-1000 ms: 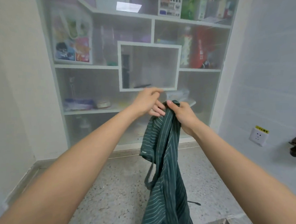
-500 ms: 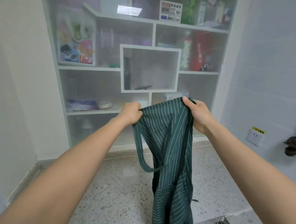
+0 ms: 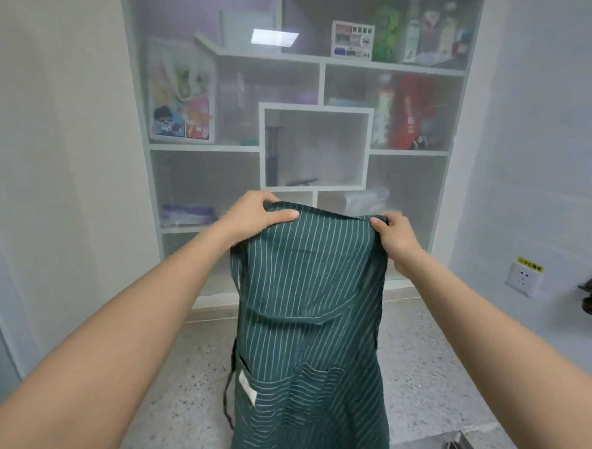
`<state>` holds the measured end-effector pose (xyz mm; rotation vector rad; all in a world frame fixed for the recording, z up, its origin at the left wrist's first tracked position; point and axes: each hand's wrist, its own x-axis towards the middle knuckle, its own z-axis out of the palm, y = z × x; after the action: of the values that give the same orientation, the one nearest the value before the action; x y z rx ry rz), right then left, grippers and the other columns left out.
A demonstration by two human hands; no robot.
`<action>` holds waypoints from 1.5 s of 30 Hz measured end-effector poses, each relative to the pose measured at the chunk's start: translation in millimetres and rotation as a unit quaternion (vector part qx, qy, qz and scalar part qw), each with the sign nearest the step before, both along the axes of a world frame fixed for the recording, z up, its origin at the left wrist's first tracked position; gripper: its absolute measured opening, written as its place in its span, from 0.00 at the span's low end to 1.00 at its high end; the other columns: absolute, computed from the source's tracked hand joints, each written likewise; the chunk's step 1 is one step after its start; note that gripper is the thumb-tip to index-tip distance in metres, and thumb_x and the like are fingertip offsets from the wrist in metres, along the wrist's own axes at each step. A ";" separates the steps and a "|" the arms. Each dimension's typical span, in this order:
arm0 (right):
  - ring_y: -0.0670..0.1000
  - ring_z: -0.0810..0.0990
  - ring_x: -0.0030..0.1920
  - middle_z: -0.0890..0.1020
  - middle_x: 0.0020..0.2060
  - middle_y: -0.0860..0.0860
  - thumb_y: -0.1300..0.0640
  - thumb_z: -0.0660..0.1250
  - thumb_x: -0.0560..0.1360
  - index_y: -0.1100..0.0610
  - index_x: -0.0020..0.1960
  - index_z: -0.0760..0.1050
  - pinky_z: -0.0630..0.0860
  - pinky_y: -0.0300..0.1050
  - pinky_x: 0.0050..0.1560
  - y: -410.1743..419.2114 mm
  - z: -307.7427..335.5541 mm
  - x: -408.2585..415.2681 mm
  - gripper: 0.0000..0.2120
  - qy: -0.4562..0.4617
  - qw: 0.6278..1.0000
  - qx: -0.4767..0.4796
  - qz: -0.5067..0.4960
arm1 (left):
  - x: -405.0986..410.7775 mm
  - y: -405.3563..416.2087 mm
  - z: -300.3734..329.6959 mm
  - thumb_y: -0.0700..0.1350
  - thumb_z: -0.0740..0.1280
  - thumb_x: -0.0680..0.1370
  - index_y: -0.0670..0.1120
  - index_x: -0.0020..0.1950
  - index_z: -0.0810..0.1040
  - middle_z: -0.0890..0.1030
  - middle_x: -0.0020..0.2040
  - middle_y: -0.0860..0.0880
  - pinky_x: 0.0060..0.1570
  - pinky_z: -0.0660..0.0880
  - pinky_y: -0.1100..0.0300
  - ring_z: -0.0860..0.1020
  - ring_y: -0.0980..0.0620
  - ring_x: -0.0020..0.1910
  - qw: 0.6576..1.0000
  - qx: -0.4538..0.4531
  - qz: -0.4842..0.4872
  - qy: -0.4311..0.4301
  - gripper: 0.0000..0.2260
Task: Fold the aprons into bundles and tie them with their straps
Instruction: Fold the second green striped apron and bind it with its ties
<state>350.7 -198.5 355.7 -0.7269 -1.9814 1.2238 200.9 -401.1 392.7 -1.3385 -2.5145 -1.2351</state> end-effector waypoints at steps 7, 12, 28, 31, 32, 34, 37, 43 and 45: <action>0.56 0.80 0.51 0.80 0.51 0.57 0.49 0.69 0.74 0.62 0.57 0.72 0.76 0.52 0.56 -27.8 9.2 23.0 0.20 -0.022 0.986 -0.033 0.160 | 26.3 -46.3 12.2 0.54 0.74 0.69 0.39 0.60 0.78 0.80 0.56 0.42 0.59 0.73 0.53 0.78 0.42 0.58 0.983 -0.138 0.013 -0.118 0.25; 0.54 0.78 0.42 0.79 0.39 0.56 0.61 0.66 0.76 0.59 0.43 0.73 0.75 0.48 0.46 -40.4 14.0 24.9 0.04 -0.083 0.971 0.027 0.222 | 37.5 -66.0 14.4 0.47 0.72 0.72 0.42 0.52 0.79 0.77 0.55 0.44 0.46 0.73 0.58 0.77 0.45 0.46 0.972 -0.165 0.101 -0.131 0.12; 0.55 0.81 0.27 0.83 0.32 0.60 0.54 0.54 0.82 0.65 0.53 0.69 0.77 0.42 0.26 -28.8 -50.2 -103.2 0.13 -0.277 0.948 0.003 0.160 | -84.0 -54.9 -62.2 0.47 0.54 0.83 0.39 0.61 0.68 0.80 0.25 0.47 0.30 0.62 0.65 0.77 0.57 0.24 0.891 -0.231 0.223 -0.321 0.14; 0.58 0.82 0.35 0.83 0.32 0.60 0.53 0.49 0.83 0.60 0.58 0.62 0.79 0.50 0.39 -22.9 -75.3 -155.9 0.11 -0.225 0.946 -0.145 0.183 | -135.5 -38.7 -92.0 0.44 0.54 0.83 0.34 0.71 0.57 0.82 0.48 0.33 0.25 0.75 0.58 0.83 0.48 0.34 0.888 -0.145 0.210 -0.382 0.20; 0.58 0.82 0.37 0.83 0.32 0.59 0.54 0.48 0.83 0.59 0.60 0.62 0.78 0.50 0.43 -20.2 -85.2 -176.2 0.11 -0.196 0.944 -0.193 0.183 | -153.9 -32.6 -102.2 0.42 0.54 0.83 0.32 0.70 0.56 0.78 0.53 0.29 0.24 0.76 0.57 0.82 0.46 0.30 0.884 -0.107 0.210 -0.403 0.19; 0.57 0.82 0.40 0.84 0.37 0.59 0.55 0.48 0.83 0.58 0.64 0.62 0.76 0.49 0.45 -14.9 -107.2 -219.7 0.12 -0.157 0.941 -0.254 0.159 | -194.5 -20.1 -126.6 0.40 0.53 0.83 0.32 0.65 0.62 0.76 0.49 0.30 0.21 0.75 0.55 0.79 0.43 0.25 0.878 -0.052 0.223 -0.421 0.15; 0.55 0.79 0.51 0.82 0.53 0.59 0.56 0.49 0.83 0.59 0.66 0.64 0.74 0.50 0.48 -8.7 -141.2 -271.0 0.15 -0.157 0.944 -0.262 0.126 | -243.6 -6.7 -168.4 0.42 0.52 0.83 0.38 0.49 0.70 0.73 0.40 0.41 0.29 0.76 0.55 0.73 0.47 0.33 0.880 -0.034 0.234 -0.411 0.10; 0.53 0.71 0.66 0.75 0.65 0.53 0.54 0.51 0.83 0.57 0.68 0.66 0.72 0.53 0.55 4.4 -224.7 -346.2 0.16 -0.209 0.936 -0.260 0.109 | -326.9 12.7 -261.5 0.47 0.55 0.81 0.40 0.60 0.71 0.76 0.54 0.43 0.60 0.73 0.50 0.76 0.44 0.55 0.854 -0.070 0.210 -0.471 0.14; 0.53 0.71 0.65 0.73 0.66 0.53 0.54 0.51 0.83 0.57 0.69 0.65 0.73 0.53 0.55 10.6 -252.0 -368.2 0.17 -0.233 0.932 -0.262 0.092 | -348.1 20.6 -296.6 0.50 0.55 0.80 0.42 0.65 0.71 0.76 0.61 0.44 0.64 0.70 0.49 0.75 0.45 0.59 0.846 -0.102 0.192 -0.486 0.18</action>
<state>-17.5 -187.8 103.7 -1.2061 -2.1424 1.8705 -147.2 -380.5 96.1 -0.0732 -3.3530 -1.8859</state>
